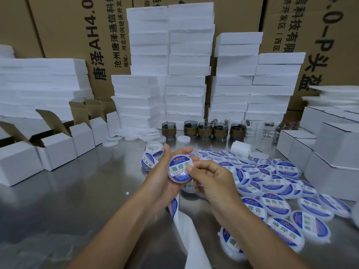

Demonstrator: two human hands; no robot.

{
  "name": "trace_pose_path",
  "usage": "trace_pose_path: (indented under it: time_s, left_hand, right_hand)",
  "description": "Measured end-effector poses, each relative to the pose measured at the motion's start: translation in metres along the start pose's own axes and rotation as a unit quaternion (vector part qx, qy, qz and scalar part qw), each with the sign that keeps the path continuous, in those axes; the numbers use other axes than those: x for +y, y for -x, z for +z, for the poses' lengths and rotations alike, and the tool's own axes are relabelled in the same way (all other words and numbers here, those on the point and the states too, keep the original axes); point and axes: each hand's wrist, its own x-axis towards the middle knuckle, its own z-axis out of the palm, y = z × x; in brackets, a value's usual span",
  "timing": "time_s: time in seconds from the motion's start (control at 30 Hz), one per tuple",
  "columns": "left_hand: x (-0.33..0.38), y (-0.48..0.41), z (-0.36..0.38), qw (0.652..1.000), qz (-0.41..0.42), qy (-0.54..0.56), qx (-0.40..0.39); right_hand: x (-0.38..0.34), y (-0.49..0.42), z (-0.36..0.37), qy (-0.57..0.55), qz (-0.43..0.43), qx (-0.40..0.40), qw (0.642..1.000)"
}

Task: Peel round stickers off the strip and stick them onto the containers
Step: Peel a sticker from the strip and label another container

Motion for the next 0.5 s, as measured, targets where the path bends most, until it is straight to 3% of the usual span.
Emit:
trace_pose_path:
  time_s: [0.5]
  left_hand:
    - [-0.0025,0.004,-0.0011,0.998,0.017,-0.052,-0.038]
  right_hand:
    - [0.0011,0.0006,-0.0021,-0.003,0.0,0.002,1.0]
